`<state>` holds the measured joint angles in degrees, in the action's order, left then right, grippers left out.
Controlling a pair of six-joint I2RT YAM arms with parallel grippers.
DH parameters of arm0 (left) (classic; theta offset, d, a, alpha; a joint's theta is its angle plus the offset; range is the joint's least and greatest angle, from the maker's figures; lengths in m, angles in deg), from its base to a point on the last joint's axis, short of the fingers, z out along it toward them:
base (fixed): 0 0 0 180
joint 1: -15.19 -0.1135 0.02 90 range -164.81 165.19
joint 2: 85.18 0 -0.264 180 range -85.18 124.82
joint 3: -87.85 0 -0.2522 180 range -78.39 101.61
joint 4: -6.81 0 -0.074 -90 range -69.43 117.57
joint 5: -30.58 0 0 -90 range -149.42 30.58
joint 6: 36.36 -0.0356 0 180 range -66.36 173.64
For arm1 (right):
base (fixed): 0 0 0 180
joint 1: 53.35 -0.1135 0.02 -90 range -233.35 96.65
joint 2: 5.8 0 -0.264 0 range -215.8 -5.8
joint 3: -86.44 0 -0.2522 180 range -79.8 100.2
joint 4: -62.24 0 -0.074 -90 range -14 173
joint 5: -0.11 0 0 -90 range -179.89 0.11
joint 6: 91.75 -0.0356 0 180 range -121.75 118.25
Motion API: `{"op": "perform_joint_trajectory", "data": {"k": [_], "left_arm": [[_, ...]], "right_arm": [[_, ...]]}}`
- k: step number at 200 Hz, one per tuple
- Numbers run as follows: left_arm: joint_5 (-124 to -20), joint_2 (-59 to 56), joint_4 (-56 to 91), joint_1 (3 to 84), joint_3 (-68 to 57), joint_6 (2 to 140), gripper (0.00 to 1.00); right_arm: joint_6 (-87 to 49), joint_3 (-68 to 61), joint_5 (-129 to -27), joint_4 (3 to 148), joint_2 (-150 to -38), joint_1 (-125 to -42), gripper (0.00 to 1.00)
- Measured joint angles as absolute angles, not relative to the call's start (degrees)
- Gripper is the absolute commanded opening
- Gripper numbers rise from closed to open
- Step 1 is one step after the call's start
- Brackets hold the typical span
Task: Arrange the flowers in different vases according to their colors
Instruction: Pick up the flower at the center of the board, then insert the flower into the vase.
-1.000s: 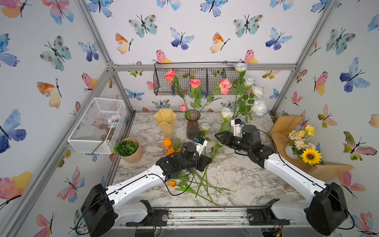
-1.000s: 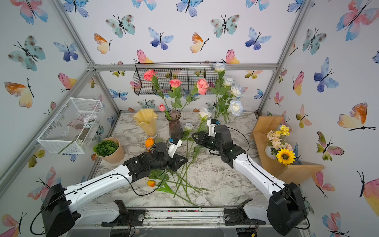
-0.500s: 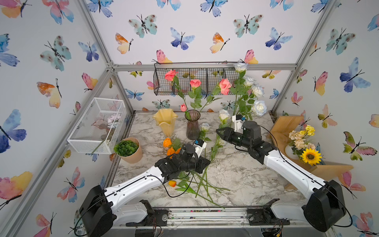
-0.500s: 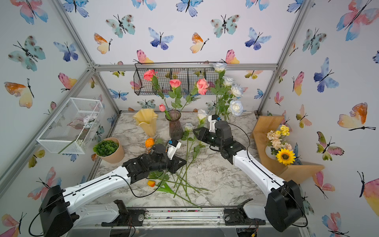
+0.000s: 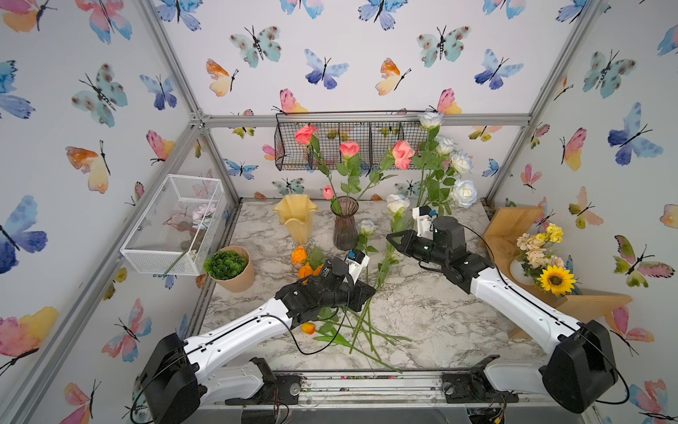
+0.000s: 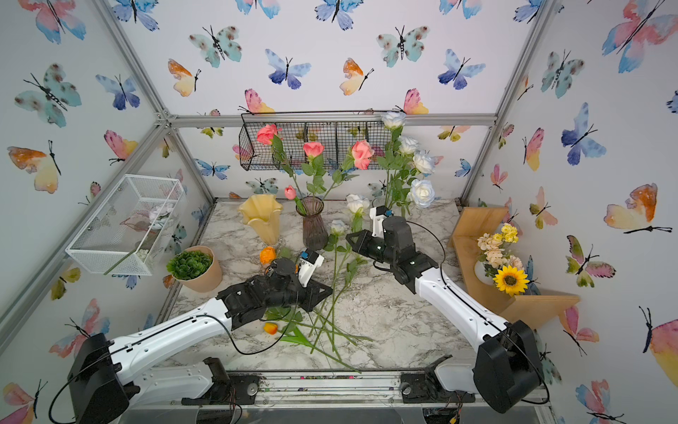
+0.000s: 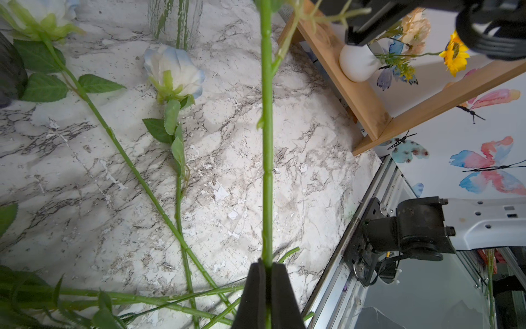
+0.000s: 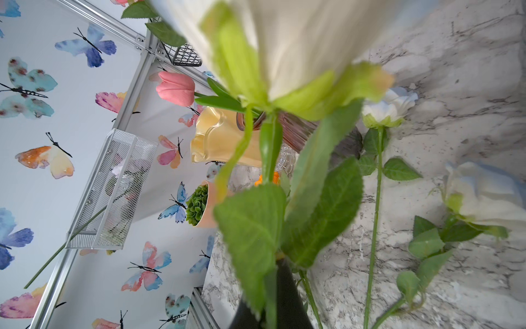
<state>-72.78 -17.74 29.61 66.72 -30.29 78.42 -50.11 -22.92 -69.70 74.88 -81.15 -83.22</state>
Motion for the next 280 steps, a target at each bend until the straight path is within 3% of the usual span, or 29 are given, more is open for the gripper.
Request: {"op": "perform_joint_trajectory", "data": {"k": [9,15,17,77,148,212,280], "left_arm": [[-72.5,-17.8,29.7,66.8,-30.3,78.1,0.61],[-72.3,-17.8,29.8,66.8,-30.3,78.1,0.96],[-72.2,-17.9,29.9,66.8,-30.3,78.2,1.0],[-67.4,-25.0,34.2,66.8,-29.6,77.8,0.99],[-54.1,-40.5,41.0,66.8,-29.4,76.5,1.0],[-43.3,-46.0,46.8,66.6,-29.4,75.5,0.99],[-36.8,-53.8,47.8,66.6,-34.6,74.0,0.99]], "right_arm": [[-49.6,-22.9,-69.8,75.3,-81.0,-83.2,0.02],[-49.1,-22.8,-69.9,75.6,-80.9,-83.2,0.02],[-48.9,-22.7,-70.1,76.0,-80.7,-83.2,0.02],[-40.9,-16.8,-76.8,81.2,-76.6,-83.0,0.02],[-26.9,-9.0,-94.7,77.7,-66.2,-82.9,0.02],[-13.1,2.9,-104.8,70.2,-73.3,-82.3,0.02],[-10.2,8.5,-104.1,65.4,-84.3,-74.3,0.02]]}}
